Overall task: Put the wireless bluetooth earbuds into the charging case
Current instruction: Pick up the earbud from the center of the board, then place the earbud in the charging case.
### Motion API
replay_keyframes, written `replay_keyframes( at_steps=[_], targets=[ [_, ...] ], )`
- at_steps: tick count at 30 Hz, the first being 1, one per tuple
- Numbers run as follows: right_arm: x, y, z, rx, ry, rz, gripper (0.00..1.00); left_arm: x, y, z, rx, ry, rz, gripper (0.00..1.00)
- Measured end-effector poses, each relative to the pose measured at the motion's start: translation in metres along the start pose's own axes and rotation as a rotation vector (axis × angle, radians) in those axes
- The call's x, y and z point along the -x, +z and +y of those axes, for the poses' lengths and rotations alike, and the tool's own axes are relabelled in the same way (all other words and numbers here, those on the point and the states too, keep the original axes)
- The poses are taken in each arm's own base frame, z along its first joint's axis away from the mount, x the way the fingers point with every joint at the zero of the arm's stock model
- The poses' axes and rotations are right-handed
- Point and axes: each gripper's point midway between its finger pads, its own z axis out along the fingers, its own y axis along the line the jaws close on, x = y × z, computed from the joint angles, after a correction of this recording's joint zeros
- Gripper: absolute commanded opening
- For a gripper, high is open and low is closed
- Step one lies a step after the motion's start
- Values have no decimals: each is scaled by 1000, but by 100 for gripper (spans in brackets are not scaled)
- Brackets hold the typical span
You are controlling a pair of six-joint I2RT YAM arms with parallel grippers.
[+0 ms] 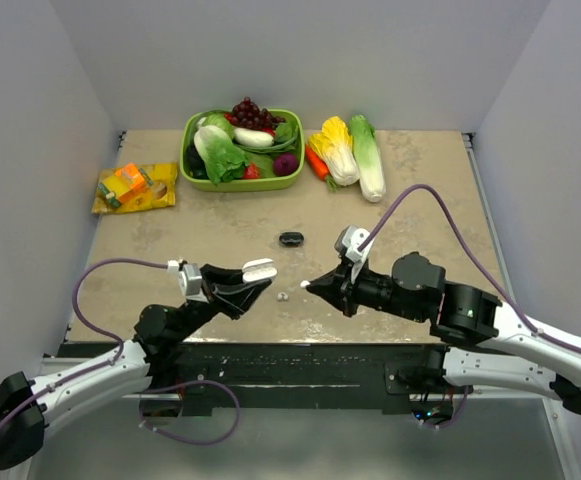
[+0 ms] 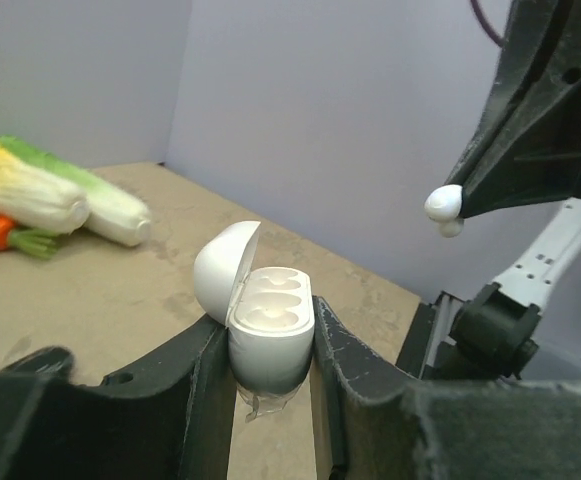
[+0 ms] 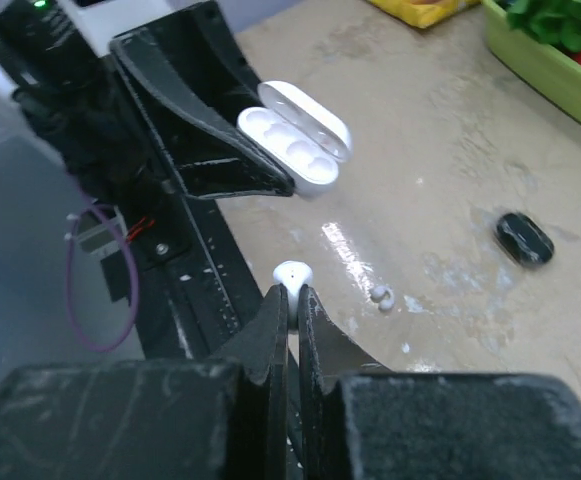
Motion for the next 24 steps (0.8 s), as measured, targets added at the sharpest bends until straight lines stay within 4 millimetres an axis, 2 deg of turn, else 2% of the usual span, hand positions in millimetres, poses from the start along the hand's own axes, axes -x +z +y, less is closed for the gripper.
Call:
replay_keyframes(
  at_steps=[2, 4, 9, 12, 19, 24],
  targets=[
    [6, -4, 12, 66, -35, -3, 0, 3, 3, -15, -86, 9, -14, 0],
    [1, -7, 18, 110, -65, 22, 0, -2, 5, -27, -165, 13, 1, 0],
    [-19, -11, 26, 175, -108, 105, 0, -48, -1, -46, -310, -16, 171, 0],
    [-20, -16, 28, 194, -116, 107, 0, -62, 0, -53, -357, -33, 243, 0],
    [-18, -25, 31, 220, -127, 93, 0, -36, 21, -79, -477, -11, 206, 0],
    [-19, -24, 31, 220, -128, 97, 0, -38, 23, -89, -525, -12, 227, 0]
  ],
)
